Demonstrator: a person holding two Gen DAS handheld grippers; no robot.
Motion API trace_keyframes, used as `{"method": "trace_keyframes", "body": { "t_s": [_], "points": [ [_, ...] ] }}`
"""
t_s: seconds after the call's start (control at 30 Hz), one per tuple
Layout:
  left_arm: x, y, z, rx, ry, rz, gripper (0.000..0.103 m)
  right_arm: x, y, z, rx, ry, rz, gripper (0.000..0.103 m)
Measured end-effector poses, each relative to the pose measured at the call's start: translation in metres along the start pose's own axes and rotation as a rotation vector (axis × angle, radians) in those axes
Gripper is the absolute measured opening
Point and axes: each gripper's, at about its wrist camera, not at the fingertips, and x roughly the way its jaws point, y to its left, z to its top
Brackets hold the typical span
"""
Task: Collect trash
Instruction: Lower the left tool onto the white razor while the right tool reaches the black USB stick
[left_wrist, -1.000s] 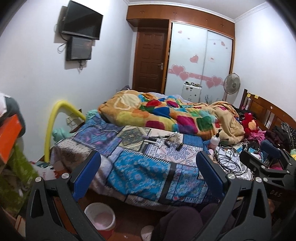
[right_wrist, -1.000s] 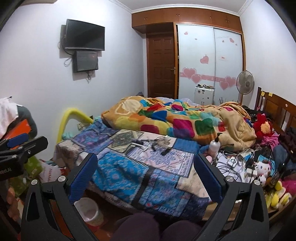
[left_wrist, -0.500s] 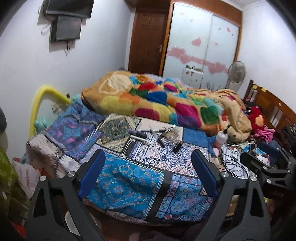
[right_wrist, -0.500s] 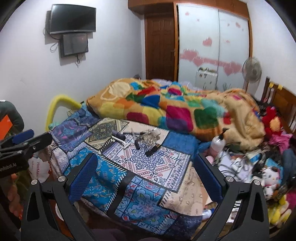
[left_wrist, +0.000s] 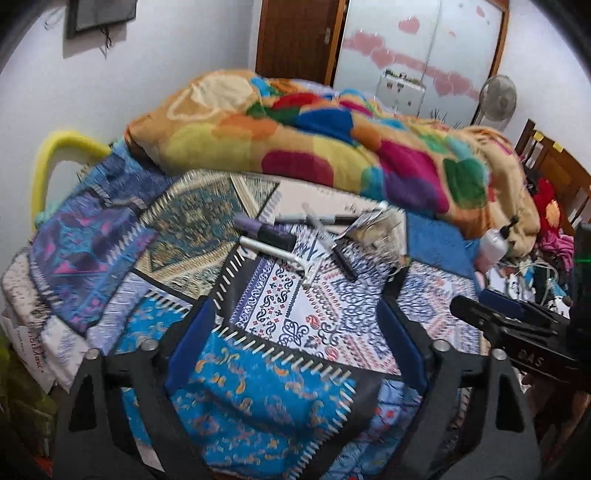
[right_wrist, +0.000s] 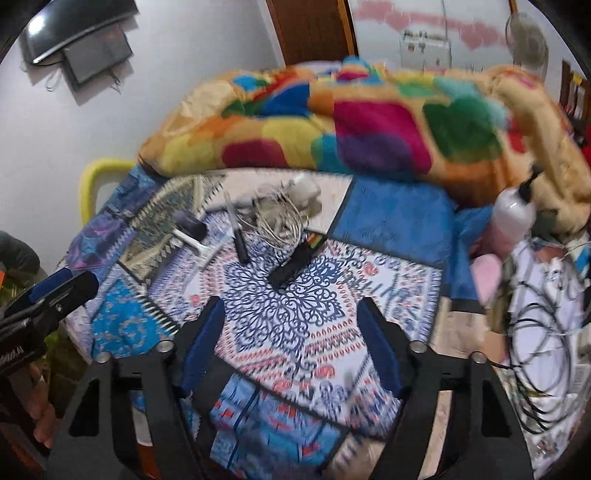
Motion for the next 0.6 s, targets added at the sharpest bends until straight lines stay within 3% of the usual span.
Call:
{"method": "trace_keyframes", "body": {
  "t_s": [0.2,0.3,0.5,0.6],
  "points": [
    [0.064,0.013,0.012,-0.056,0.059,-0.005,0.061,0.055,0.002,0.015,0.007,0.053,0.017,0.044],
    [0.089,0.015,0.018,-0.092,0.091,-0.017,0.051,0.067,0.007,0.019,0.007,0.047,0.006,0.042],
    [0.12,0.017,0.03,-0.2,0.105,-0.084,0.05,0.075,0.022,0.016,-0.11,-0.005,-0.111,0.042],
    [0.132,0.015,0.034,-0.233,0.123,-0.053,0.044,0.075,0.025,0.013,-0.155,-0.012,-0.141,0.041]
  ]
}}
